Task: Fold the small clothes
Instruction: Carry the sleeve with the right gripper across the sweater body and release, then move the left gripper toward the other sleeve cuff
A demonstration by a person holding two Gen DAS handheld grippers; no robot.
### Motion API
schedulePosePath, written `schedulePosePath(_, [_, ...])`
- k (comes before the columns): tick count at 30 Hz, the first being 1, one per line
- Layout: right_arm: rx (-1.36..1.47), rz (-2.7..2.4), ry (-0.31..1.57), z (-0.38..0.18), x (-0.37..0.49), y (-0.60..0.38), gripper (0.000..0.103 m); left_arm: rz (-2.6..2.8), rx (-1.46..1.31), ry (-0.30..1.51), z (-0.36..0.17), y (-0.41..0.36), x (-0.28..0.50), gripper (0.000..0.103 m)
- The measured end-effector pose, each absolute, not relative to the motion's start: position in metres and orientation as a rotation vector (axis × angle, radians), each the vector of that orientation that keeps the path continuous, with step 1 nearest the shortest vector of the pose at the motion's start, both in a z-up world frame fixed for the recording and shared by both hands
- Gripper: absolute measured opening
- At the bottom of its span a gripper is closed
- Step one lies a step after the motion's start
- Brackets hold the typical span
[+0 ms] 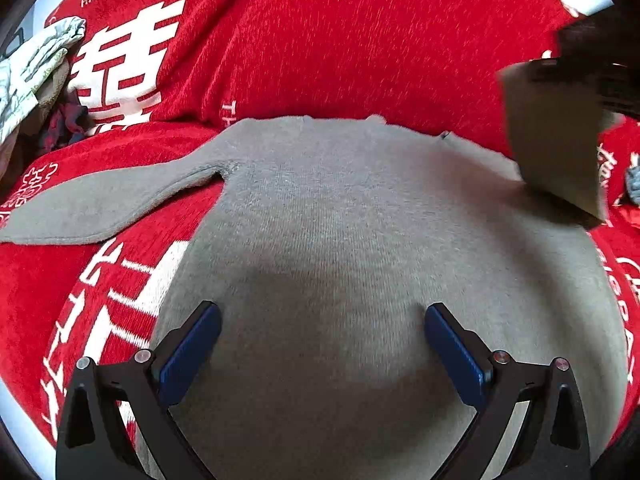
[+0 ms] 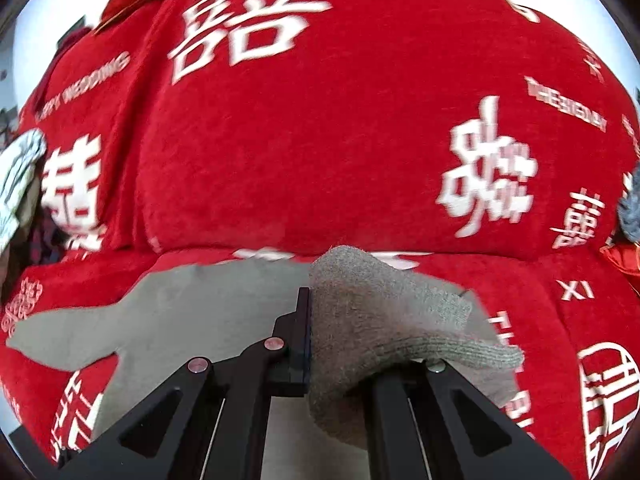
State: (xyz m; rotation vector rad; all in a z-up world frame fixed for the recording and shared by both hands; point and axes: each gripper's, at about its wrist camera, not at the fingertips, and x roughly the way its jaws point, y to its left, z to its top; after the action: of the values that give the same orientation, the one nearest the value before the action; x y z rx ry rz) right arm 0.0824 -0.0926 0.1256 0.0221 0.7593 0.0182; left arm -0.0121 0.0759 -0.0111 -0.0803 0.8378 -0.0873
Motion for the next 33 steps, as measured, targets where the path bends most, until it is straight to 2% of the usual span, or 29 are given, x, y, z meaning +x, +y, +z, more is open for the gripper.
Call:
schedulePosePath(13, [-0.021, 0.271, 0.977, 0.053, 0.097, -0.018, 0.006, -0.144, -0.165, 0.762, -0.012, 0.089, -0.026, 0.102])
schedulePosePath(15, [0.003, 0.319, 1.007, 0.048, 0.094, -0.02, 0.012, -0.144, -0.166, 0.761, -0.012, 0.09, -0.026, 0.102])
schedulePosePath(17, [0.02, 0.373, 1.036, 0.045, 0.092, -0.022, 0.026, -0.143, -0.165, 0.762, -0.012, 0.089, -0.027, 0.102])
schedulePosePath(18, [0.021, 0.388, 1.036, 0.046, 0.089, -0.025, 0.041, -0.141, -0.16, 0.764, -0.012, 0.089, -0.026, 0.102])
schedulePosePath(19, [0.016, 0.395, 1.021, 0.051, 0.085, -0.029, 0.049, -0.136, -0.153, 0.77, -0.011, 0.088, -0.026, 0.102])
schedulePosePath(23, [0.022, 0.417, 0.956, 0.075, 0.07, -0.053, 0.054, -0.122, -0.121, 0.814, -0.007, 0.083, -0.024, 0.102])
schedulePosePath(27, [0.085, 0.368, 0.878, 0.095, 0.063, -0.109, 0.066, -0.166, -0.203, 0.815, 0.019, 0.084, -0.025, 0.102])
schedulePosePath(33, [0.162, 0.339, 0.849, 0.096, 0.059, -0.173, 0.067, -0.205, -0.199, 0.774, 0.054, 0.054, -0.015, 0.102])
